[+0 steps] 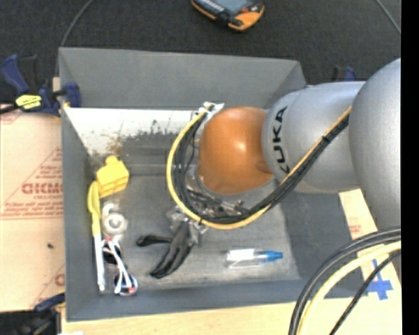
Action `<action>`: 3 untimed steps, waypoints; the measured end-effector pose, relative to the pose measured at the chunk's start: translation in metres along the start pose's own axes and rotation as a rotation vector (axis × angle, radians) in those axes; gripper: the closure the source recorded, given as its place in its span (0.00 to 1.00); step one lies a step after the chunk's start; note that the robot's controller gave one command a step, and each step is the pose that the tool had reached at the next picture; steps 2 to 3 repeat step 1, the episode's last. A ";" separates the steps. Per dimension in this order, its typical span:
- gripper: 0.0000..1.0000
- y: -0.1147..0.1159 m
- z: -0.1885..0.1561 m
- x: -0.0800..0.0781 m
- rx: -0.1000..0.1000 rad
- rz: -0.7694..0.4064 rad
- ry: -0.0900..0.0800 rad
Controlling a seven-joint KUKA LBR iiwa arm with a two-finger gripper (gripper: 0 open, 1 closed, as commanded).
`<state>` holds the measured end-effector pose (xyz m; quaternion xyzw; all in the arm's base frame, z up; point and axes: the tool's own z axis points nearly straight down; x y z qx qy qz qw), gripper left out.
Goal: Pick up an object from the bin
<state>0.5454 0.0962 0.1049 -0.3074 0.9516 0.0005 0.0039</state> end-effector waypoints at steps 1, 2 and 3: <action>1.00 0.000 -0.022 -0.001 0.001 0.001 -0.002; 1.00 0.000 -0.022 -0.001 0.001 0.001 -0.002; 1.00 0.000 -0.022 -0.001 0.001 0.001 -0.002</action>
Offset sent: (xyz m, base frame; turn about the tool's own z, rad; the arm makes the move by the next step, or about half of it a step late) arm 0.0001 0.0001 0.0232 0.0006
